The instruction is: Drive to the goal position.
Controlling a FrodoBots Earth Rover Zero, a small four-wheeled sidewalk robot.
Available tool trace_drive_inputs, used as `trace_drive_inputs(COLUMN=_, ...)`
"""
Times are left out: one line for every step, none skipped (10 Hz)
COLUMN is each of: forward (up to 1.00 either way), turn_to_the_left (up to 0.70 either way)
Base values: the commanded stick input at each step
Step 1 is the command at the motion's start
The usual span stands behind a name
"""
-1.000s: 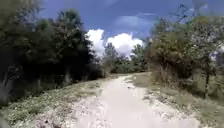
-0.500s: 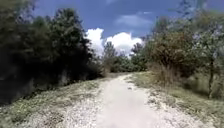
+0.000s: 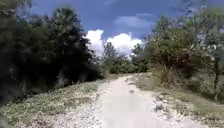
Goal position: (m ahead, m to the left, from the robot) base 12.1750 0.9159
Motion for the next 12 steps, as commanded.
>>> trace_drive_inputs(forward=0.50, turn_to_the_left=0.00)
trace_drive_inputs(forward=0.50, turn_to_the_left=0.00)
trace_drive_inputs(forward=0.50, turn_to_the_left=0.00)
trace_drive_inputs(forward=0.50, turn_to_the_left=0.00)
trace_drive_inputs(forward=0.50, turn_to_the_left=0.00)
trace_drive_inputs(forward=0.50, turn_to_the_left=0.00)
trace_drive_inputs(forward=0.50, turn_to_the_left=0.00)
trace_drive_inputs(forward=0.50, turn_to_the_left=0.00)
trace_drive_inputs(forward=0.49, turn_to_the_left=0.00)
trace_drive_inputs(forward=0.49, turn_to_the_left=0.00)
trace_drive_inputs(forward=0.49, turn_to_the_left=0.00)
trace_drive_inputs(forward=0.49, turn_to_the_left=0.00)
